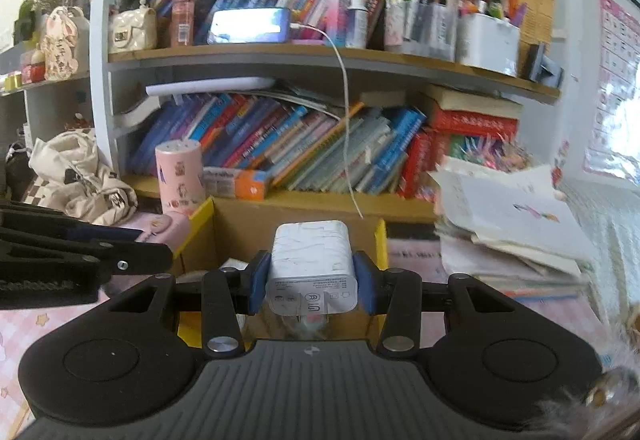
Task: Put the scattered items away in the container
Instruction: 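Lower the pink lighter into the yellow box while the right gripper lowers the charger inside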
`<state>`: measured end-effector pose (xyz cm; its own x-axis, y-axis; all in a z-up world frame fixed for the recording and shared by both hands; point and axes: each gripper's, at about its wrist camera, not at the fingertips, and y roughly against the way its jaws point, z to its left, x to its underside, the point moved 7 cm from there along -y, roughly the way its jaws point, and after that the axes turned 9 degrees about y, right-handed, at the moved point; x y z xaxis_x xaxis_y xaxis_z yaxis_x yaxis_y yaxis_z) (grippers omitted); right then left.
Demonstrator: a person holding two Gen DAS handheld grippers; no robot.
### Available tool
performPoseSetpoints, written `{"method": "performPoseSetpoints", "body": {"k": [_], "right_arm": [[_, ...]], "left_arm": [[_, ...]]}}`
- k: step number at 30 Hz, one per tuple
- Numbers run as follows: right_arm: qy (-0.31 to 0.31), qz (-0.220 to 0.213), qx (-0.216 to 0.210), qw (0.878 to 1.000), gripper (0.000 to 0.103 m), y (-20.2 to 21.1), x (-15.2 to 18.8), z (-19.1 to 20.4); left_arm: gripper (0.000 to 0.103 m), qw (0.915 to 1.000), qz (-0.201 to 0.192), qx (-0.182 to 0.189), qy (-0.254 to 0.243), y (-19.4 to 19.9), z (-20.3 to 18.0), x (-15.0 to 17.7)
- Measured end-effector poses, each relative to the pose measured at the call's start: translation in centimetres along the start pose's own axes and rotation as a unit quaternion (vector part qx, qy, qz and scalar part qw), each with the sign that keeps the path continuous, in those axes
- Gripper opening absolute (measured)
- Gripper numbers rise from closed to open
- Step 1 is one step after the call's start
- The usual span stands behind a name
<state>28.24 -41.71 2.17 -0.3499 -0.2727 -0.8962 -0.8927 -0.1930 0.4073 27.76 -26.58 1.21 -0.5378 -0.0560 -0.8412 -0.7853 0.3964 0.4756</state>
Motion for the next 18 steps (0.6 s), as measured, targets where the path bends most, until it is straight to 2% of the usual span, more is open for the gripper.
{"method": "performPoseSetpoints", "body": {"k": [9, 18], "right_arm": [[0.009, 0.005, -0.045, 0.999, 0.042, -5.5, -1.2, 0.5], [0.030, 0.047, -0.070, 0.996, 0.042, -10.5, 0.3, 1.1]], "left_arm": [[0.023, 0.9985, 0.004, -0.052, -0.013, -3.8, 2.2, -1.3], [0.023, 0.9959, 0.043, -0.079, -0.011, -7.3, 4.1, -0.1]]}}
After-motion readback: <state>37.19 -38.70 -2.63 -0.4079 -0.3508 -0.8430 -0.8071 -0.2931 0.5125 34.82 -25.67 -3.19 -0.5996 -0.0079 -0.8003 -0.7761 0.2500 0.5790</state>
